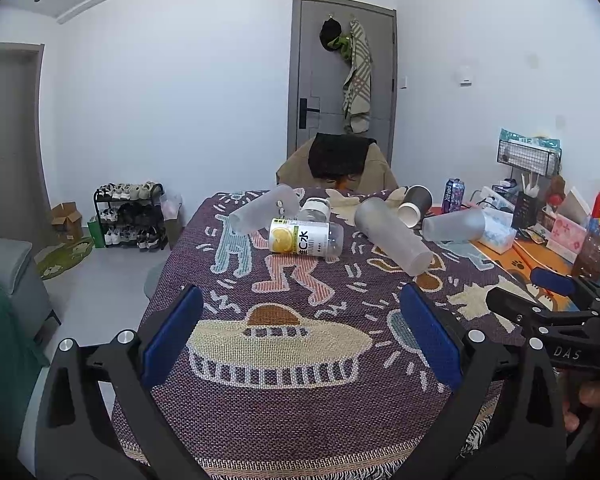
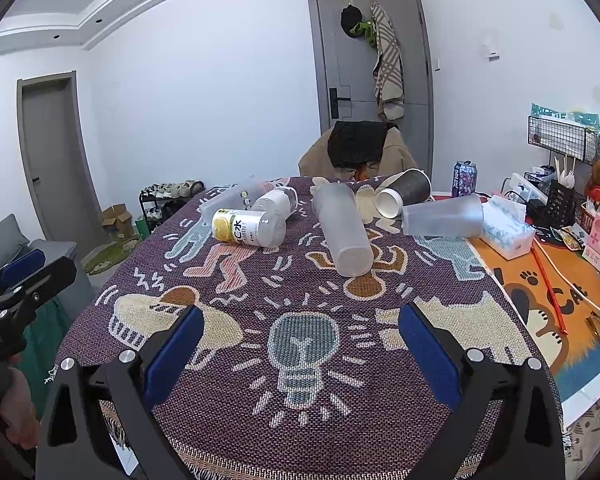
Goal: Flip cup upright
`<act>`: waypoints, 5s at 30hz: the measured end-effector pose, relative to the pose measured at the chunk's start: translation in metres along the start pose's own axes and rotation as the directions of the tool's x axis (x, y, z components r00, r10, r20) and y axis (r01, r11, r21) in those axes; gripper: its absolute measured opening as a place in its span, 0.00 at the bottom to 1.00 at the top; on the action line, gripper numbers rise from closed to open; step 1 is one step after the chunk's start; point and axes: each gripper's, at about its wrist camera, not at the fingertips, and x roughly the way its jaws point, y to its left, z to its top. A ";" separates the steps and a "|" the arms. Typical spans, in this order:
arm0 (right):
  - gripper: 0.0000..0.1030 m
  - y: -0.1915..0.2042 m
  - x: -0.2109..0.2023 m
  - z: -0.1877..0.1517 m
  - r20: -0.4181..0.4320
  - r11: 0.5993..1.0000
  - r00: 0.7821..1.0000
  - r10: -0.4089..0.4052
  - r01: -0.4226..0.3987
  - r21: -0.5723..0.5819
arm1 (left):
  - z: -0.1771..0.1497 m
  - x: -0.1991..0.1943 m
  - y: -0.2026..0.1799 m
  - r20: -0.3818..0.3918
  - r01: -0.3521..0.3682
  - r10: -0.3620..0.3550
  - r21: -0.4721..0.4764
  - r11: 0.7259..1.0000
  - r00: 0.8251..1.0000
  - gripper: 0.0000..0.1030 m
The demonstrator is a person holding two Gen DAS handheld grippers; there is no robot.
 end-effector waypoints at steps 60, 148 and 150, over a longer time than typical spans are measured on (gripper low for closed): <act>0.81 0.123 0.287 0.113 -0.311 0.705 0.949 0.056 -0.258 -0.661 | 0.039 0.157 0.126 -0.225 -0.176 0.108 -0.308 0.935 0.968 0.95; 0.74 -0.069 0.168 -0.004 -0.395 0.845 0.800 0.451 -0.240 0.478 | 0.032 0.178 -0.010 -0.376 0.184 -0.241 -0.181 0.966 0.895 0.95; 0.65 -0.074 0.165 -0.003 -0.388 0.849 0.808 0.444 -0.240 0.470 | 0.031 0.182 -0.016 -0.385 0.196 -0.254 -0.183 0.963 0.887 0.95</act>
